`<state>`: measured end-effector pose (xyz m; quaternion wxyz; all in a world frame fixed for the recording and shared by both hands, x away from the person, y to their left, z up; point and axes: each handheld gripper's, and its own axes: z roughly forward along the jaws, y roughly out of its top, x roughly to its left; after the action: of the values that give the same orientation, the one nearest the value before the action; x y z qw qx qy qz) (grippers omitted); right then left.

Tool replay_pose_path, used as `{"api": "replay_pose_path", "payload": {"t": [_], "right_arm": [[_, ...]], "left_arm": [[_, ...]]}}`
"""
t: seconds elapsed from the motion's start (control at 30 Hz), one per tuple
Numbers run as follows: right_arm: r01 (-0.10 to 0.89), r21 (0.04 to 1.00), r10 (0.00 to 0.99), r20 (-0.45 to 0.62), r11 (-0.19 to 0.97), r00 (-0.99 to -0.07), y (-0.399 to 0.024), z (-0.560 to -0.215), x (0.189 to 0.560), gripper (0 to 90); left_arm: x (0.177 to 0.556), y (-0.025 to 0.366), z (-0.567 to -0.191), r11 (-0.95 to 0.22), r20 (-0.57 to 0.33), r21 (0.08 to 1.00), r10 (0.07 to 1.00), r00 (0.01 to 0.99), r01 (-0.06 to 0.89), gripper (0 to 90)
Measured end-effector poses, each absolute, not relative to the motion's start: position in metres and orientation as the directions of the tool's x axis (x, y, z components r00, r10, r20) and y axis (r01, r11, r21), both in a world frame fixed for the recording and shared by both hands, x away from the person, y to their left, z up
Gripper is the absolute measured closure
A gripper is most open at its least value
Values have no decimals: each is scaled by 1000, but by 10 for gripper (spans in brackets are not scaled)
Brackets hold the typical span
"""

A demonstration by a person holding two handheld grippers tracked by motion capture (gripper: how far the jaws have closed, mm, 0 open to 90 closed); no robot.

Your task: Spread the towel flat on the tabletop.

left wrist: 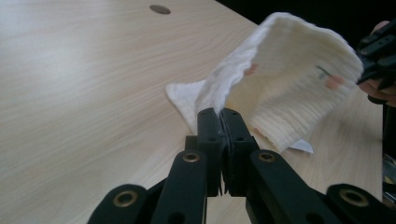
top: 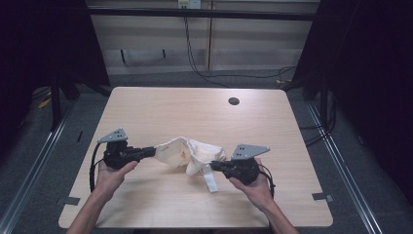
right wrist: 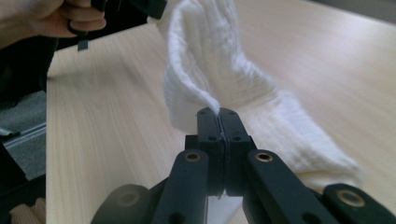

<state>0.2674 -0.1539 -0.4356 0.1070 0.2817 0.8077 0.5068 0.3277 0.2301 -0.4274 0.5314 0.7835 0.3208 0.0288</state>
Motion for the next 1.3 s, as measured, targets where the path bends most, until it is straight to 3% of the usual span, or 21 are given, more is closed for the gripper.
{"api": "replay_pose_path", "payload": {"t": [0.23,0.4,0.57,0.77,0.87,0.93,1.07,1.13,1.3], "right_arm": [[328,899,597,98,291,-796,-180,-392,266,890],[356,891,633,106,282,-767,-192,-386,271,889],[435,833,682,97,343,-725,-196,-418,286,889],[515,799,726,151,309,-671,-206,-460,301,891],[525,776,729,127,349,-673,-203,-476,302,891],[528,788,728,156,316,-668,-206,-475,302,891],[528,790,725,161,312,-670,-208,-476,300,891],[524,790,719,159,319,-677,-205,-476,299,891],[531,790,729,164,306,-664,-202,-477,302,891]], "left_arm": [[322,233,-405,-211,-290,873,501,815,441,879],[320,231,-397,-225,-268,880,490,829,418,878],[338,218,-423,-276,-298,833,505,810,479,877],[351,207,-459,-320,-342,775,512,788,545,882],[346,204,-460,-332,-324,782,505,800,527,881],[343,206,-458,-304,-345,791,493,798,530,875],[348,210,-465,-235,-405,798,472,783,555,791],[349,207,-467,-216,-388,808,505,771,548,682],[345,199,-466,-235,-375,816,481,793,529,545]]}}
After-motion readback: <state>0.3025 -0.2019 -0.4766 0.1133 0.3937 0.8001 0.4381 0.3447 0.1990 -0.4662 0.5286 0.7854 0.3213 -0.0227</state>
